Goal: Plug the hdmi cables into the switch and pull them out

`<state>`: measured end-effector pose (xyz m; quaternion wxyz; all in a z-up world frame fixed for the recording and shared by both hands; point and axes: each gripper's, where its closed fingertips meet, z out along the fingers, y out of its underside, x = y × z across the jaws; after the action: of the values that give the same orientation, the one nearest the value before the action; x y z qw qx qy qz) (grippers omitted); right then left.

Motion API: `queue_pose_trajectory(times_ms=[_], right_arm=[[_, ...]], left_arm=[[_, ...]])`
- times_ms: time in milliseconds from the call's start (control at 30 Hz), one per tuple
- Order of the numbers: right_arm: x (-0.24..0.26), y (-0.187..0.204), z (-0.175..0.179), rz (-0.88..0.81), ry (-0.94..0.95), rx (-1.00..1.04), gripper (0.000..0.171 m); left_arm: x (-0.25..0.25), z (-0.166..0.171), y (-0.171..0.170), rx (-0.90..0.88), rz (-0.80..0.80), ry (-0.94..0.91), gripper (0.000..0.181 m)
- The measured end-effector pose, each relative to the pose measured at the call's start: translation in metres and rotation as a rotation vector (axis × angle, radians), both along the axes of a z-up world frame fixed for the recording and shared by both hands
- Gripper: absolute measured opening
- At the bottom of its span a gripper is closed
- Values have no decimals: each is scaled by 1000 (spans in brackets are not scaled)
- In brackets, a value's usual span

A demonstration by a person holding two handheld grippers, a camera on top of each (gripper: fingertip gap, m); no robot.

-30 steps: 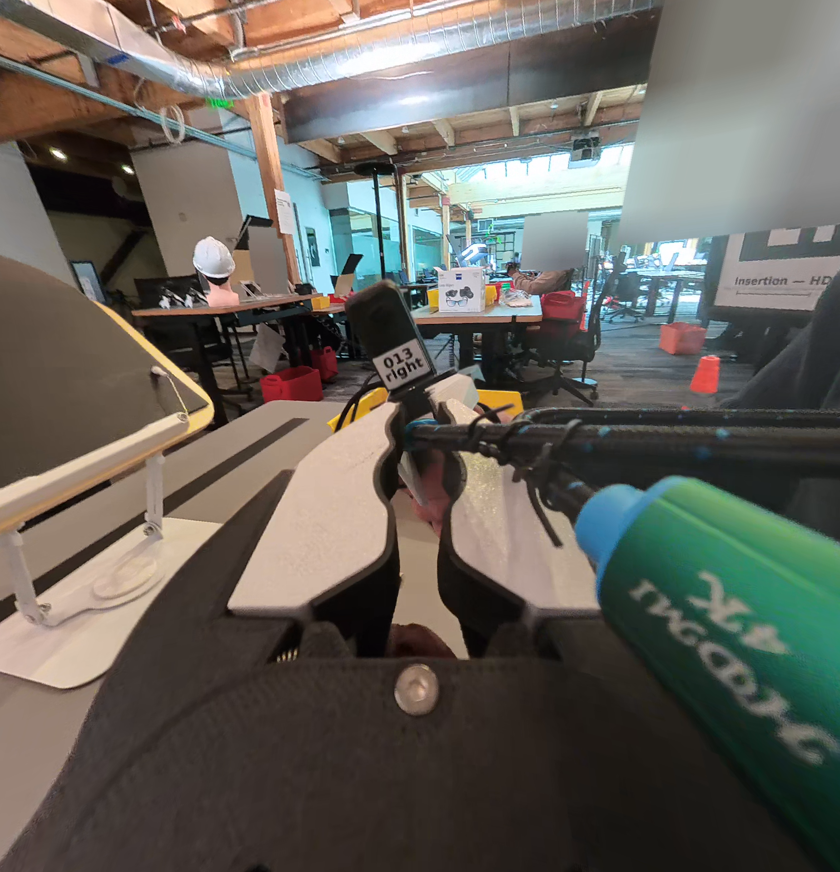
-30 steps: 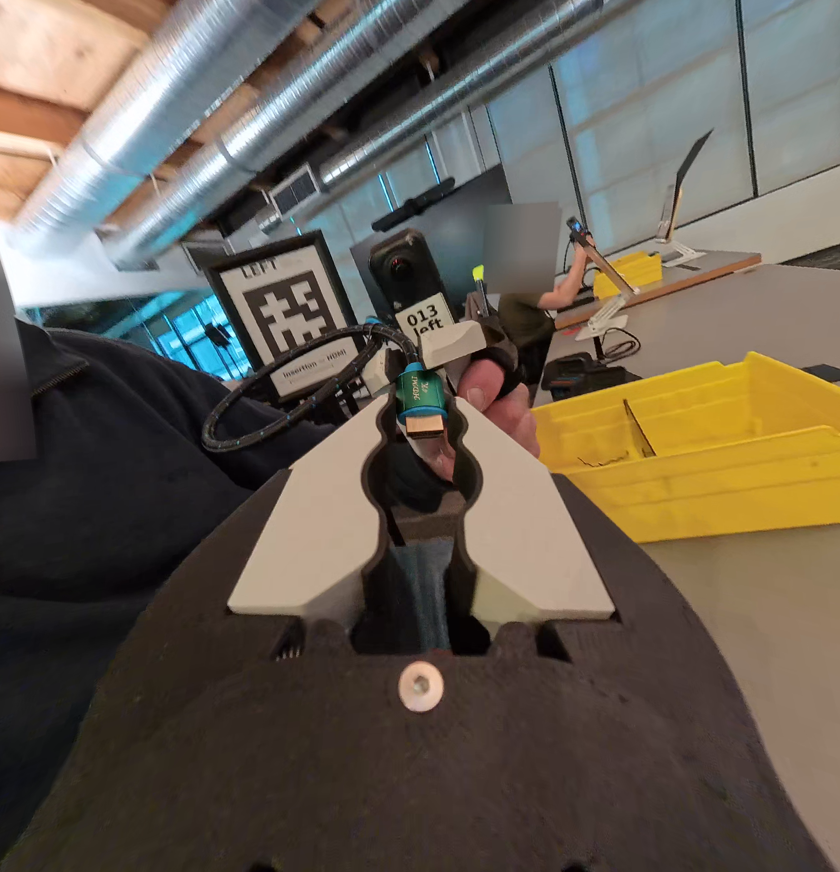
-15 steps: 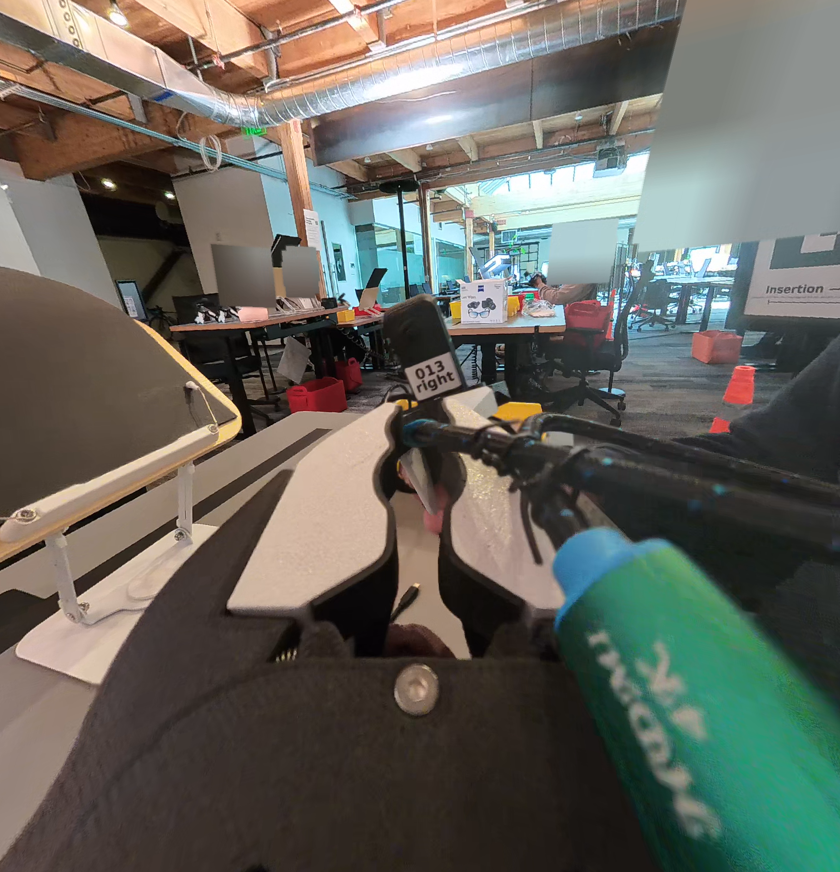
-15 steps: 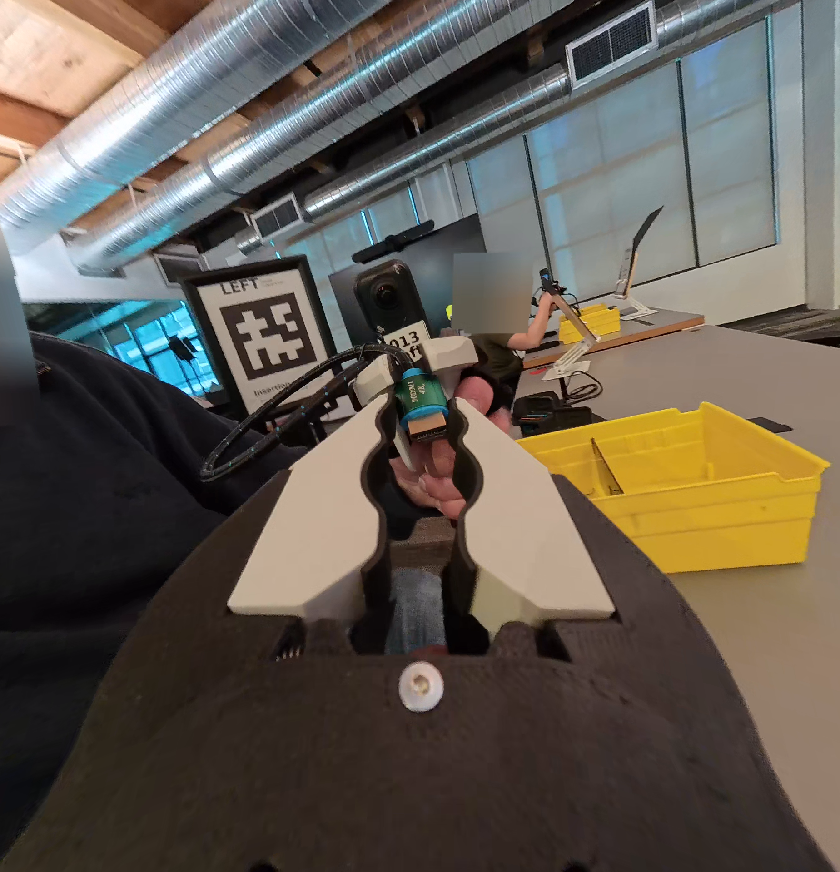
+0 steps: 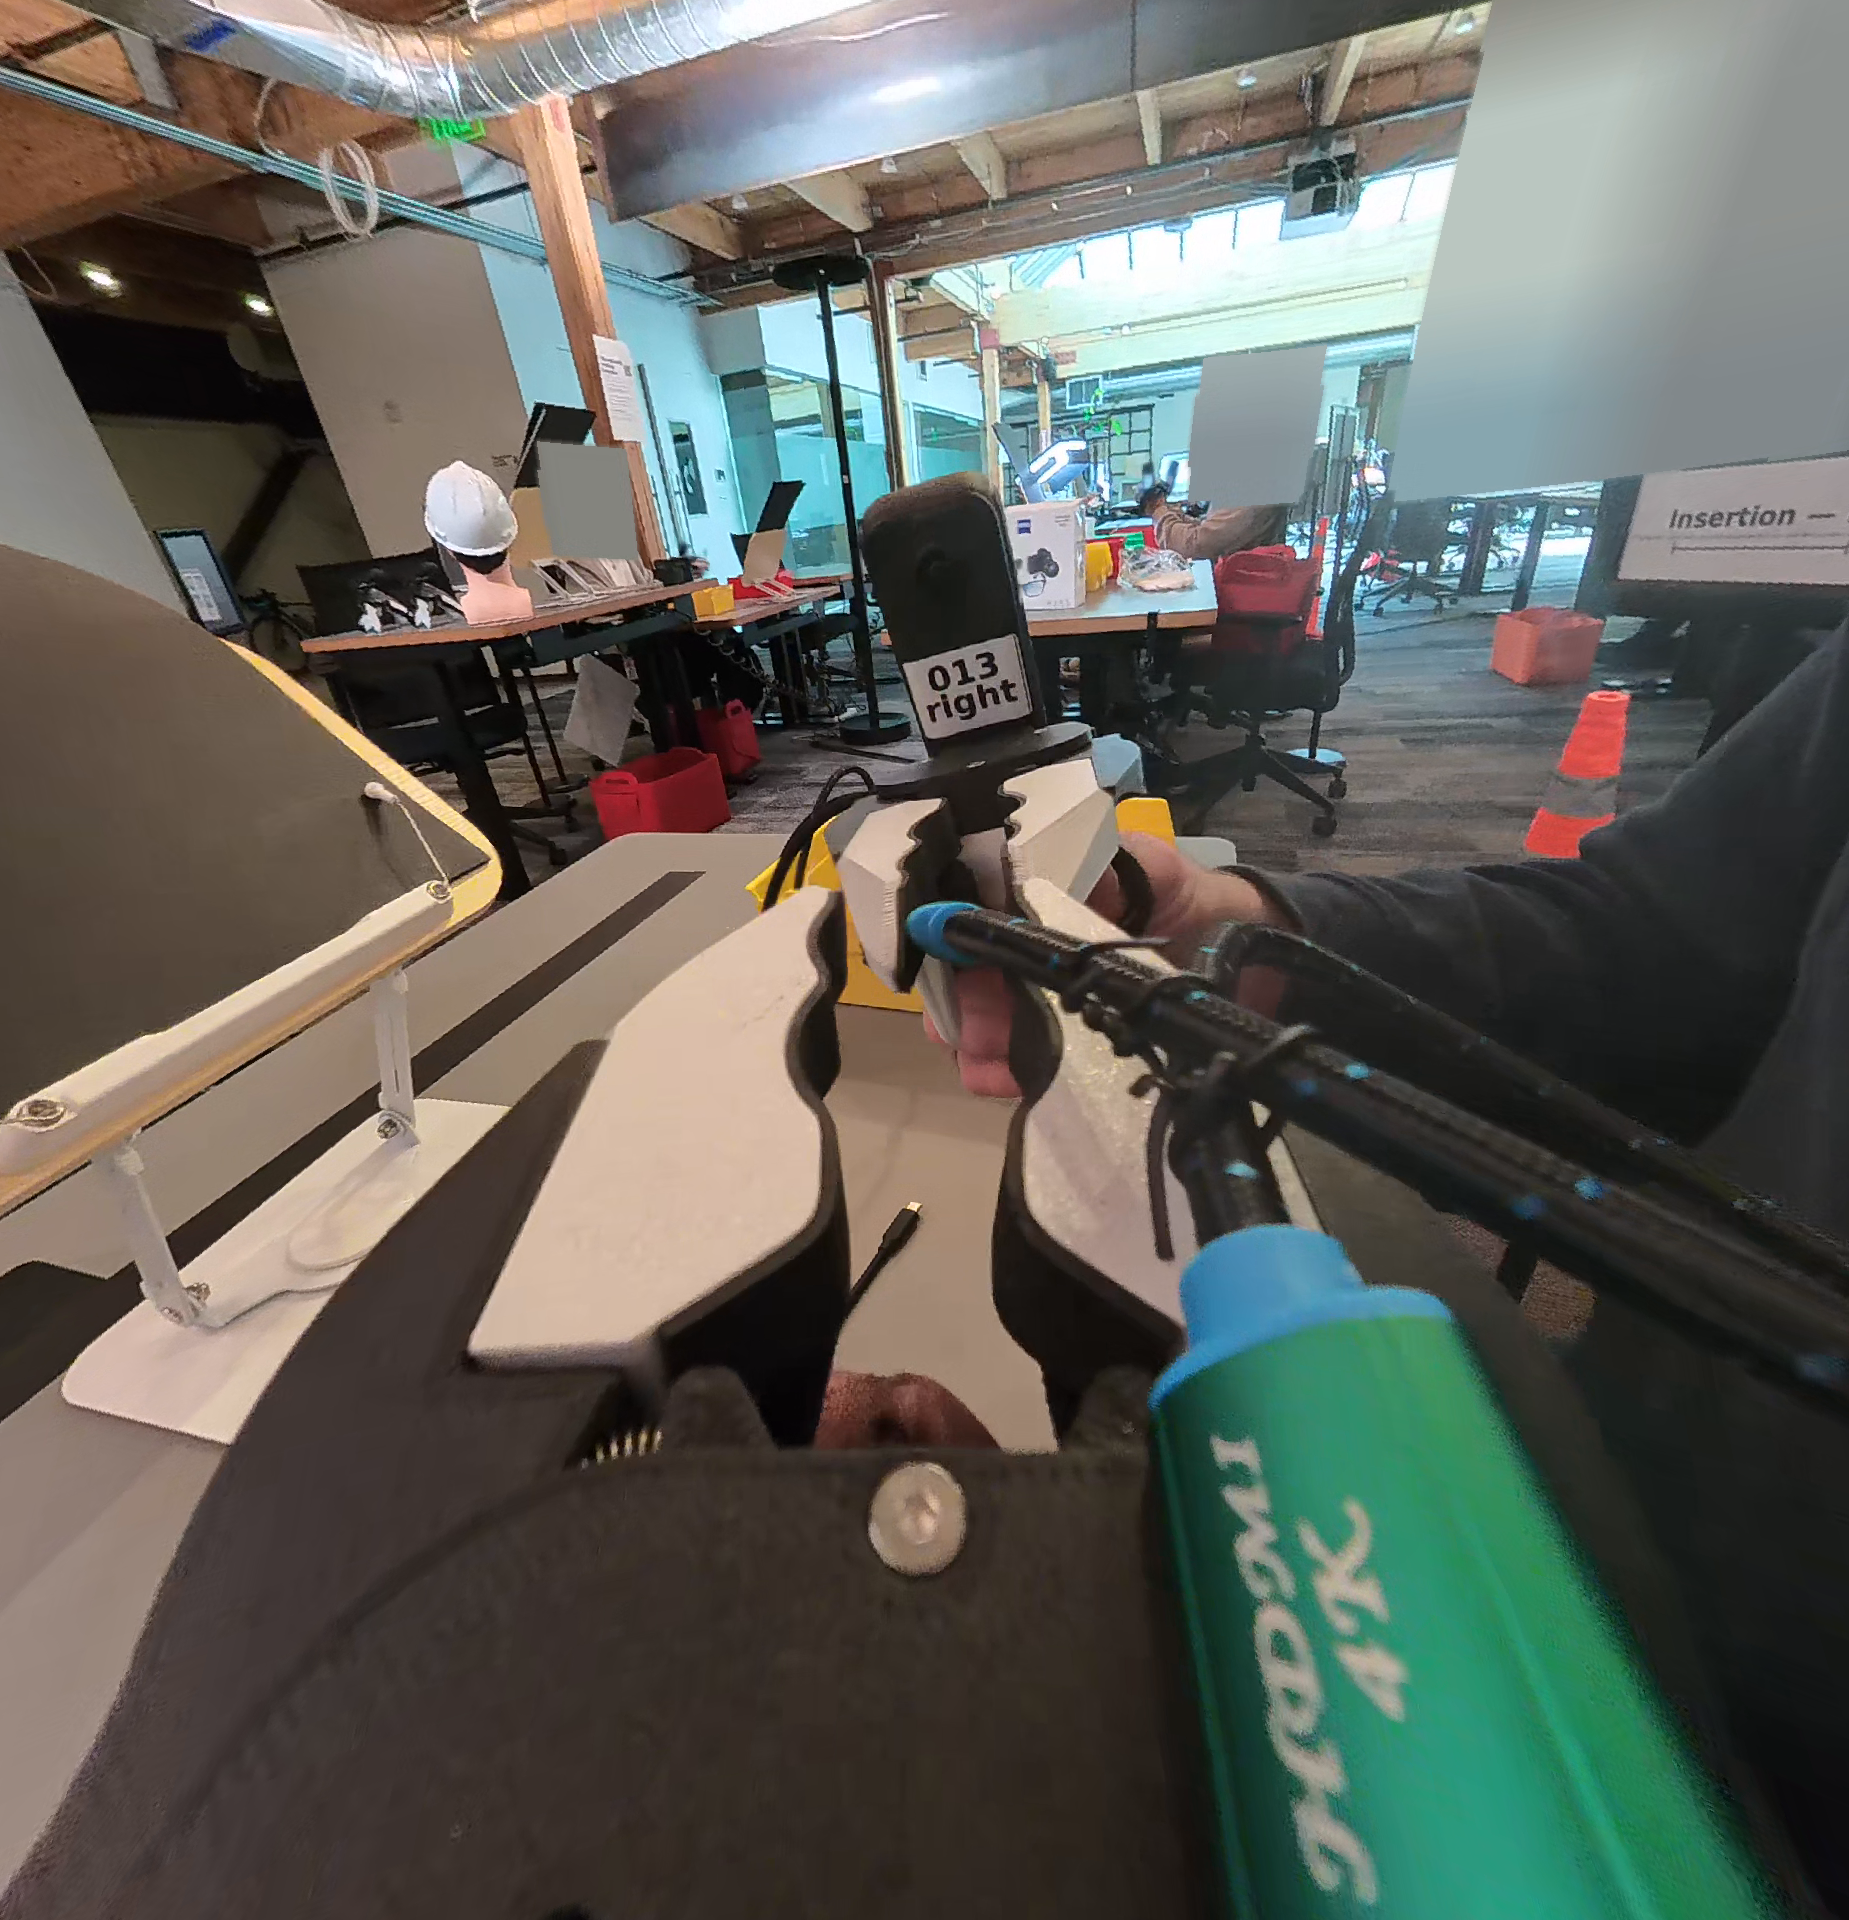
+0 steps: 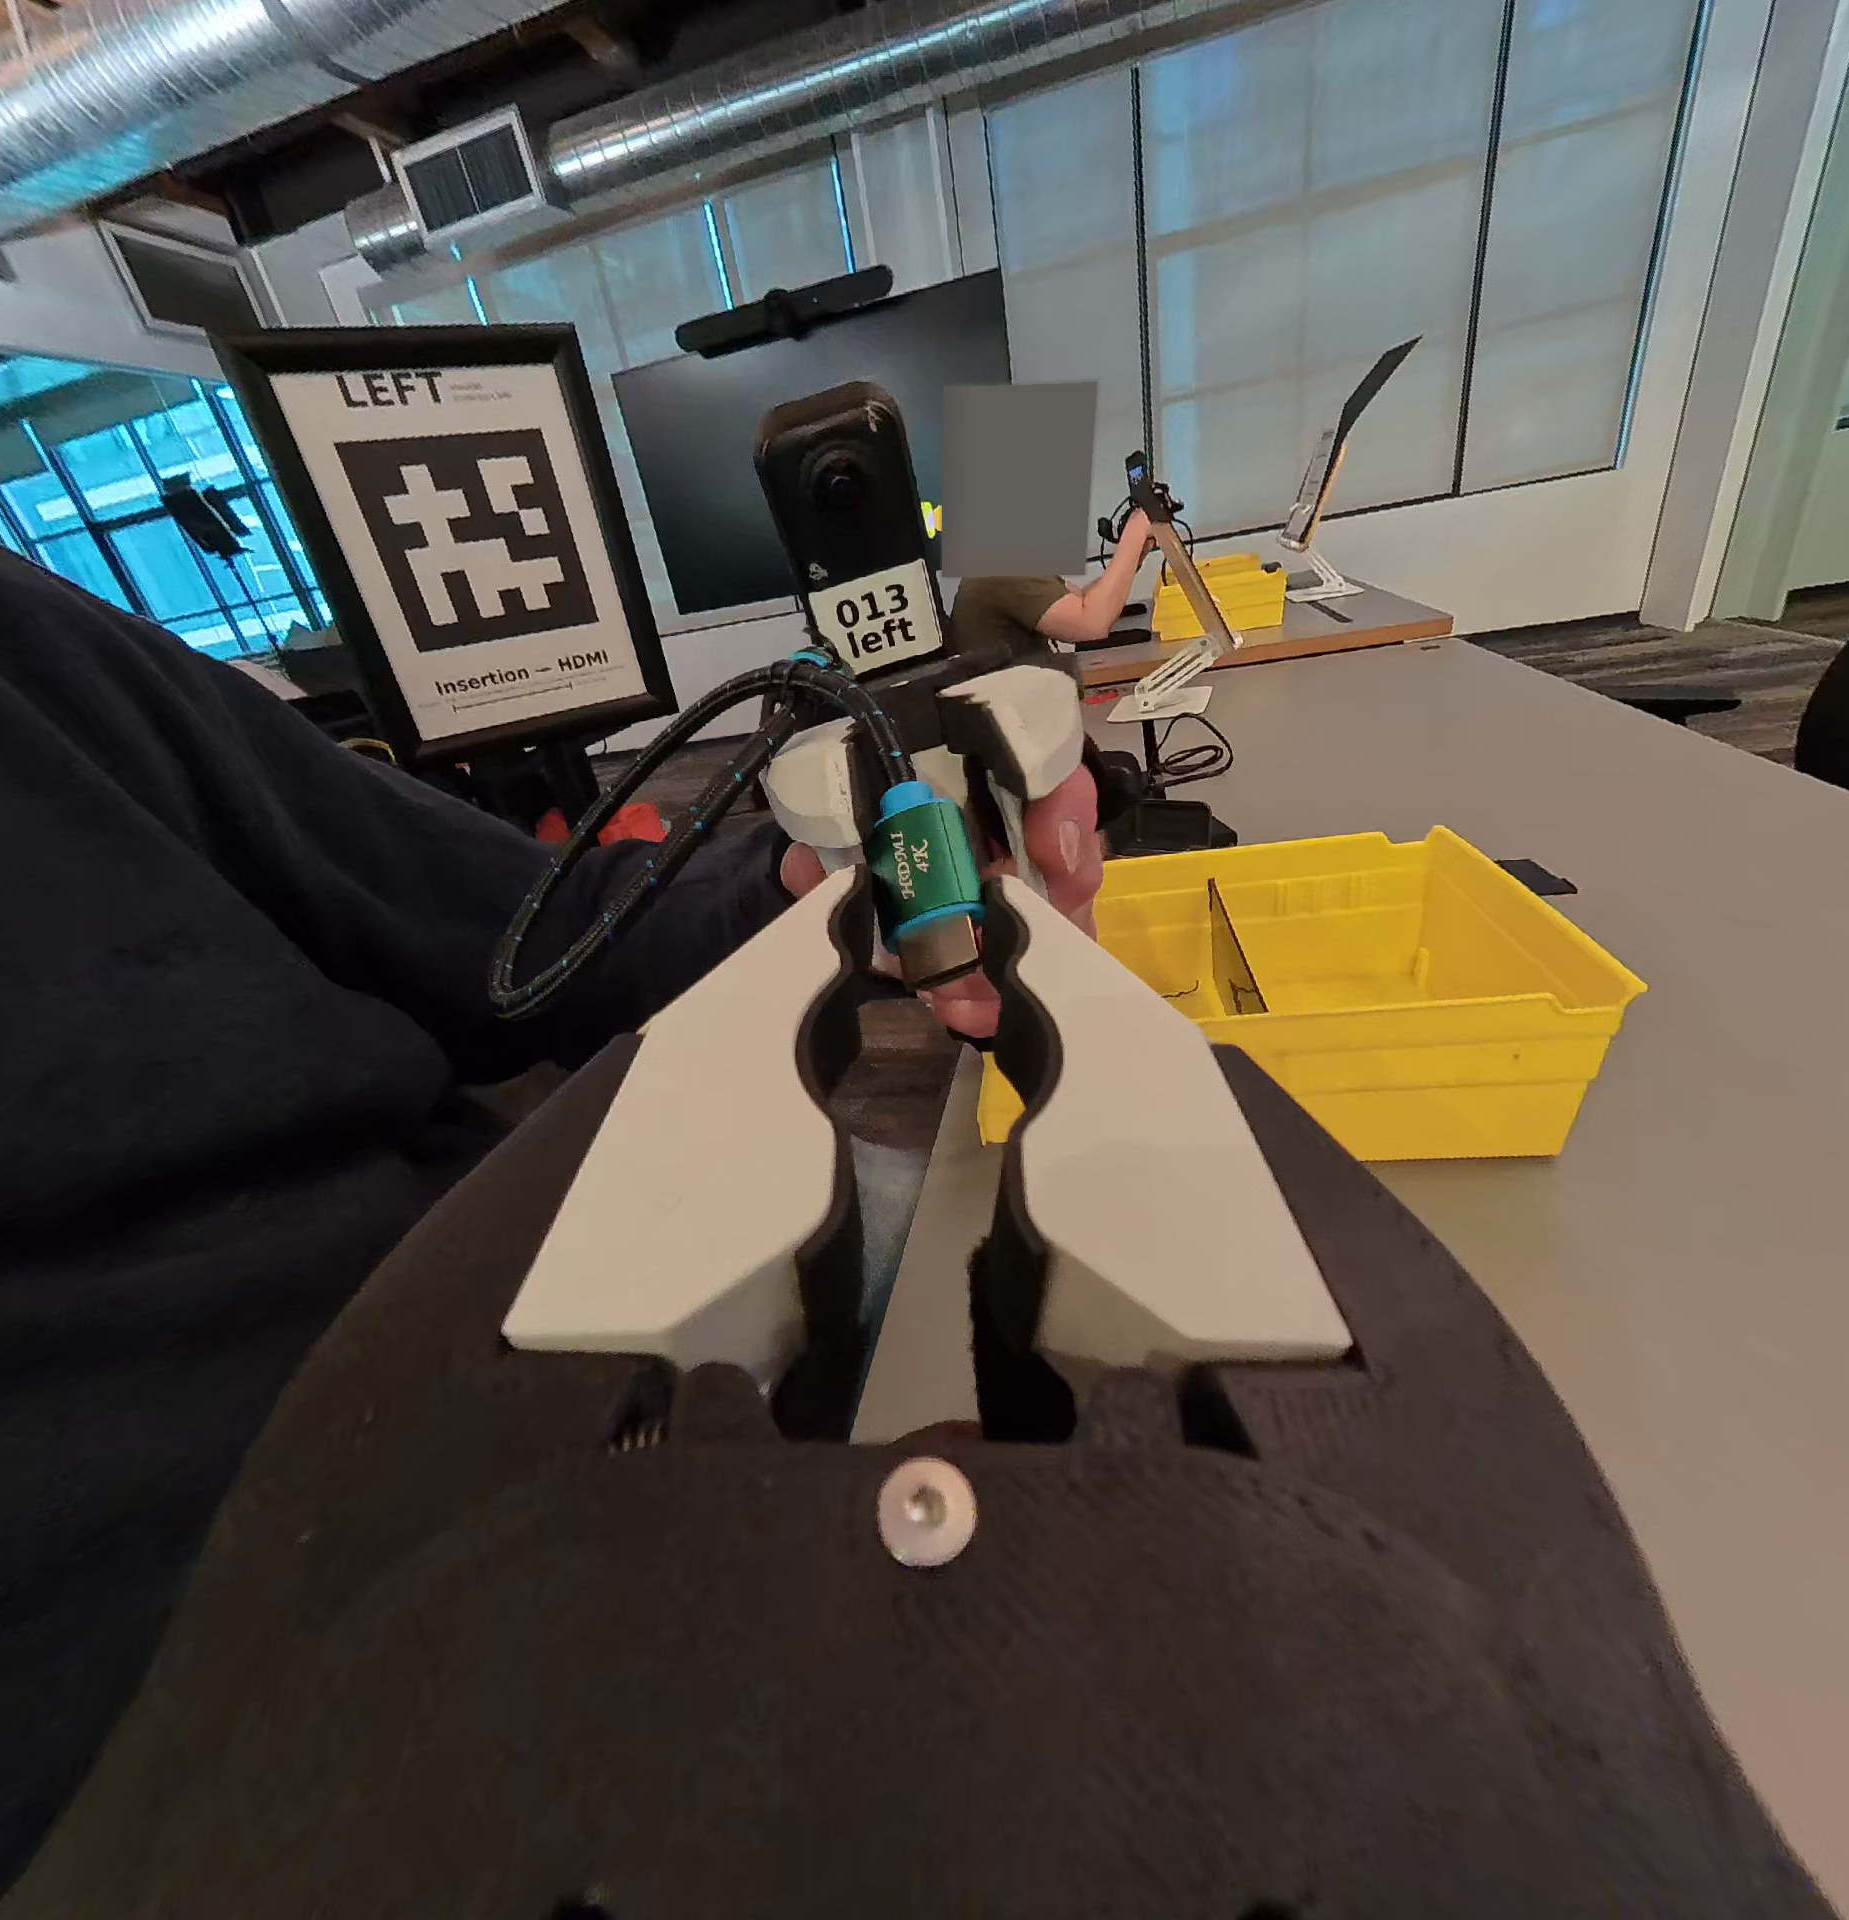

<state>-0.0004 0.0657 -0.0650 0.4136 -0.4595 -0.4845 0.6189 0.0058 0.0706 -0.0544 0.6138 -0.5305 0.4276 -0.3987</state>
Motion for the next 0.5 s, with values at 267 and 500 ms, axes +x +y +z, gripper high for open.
queue_pose_trajectory(times_ms=[267,500], right_arm=[[1,3,-4,-16,-31,13,19],[2,3,-6,-28,-47,25,19]], left_arm=[[2,-4,-3,28,-3,34,17],[3,-6,-2,50,7,53,16]])
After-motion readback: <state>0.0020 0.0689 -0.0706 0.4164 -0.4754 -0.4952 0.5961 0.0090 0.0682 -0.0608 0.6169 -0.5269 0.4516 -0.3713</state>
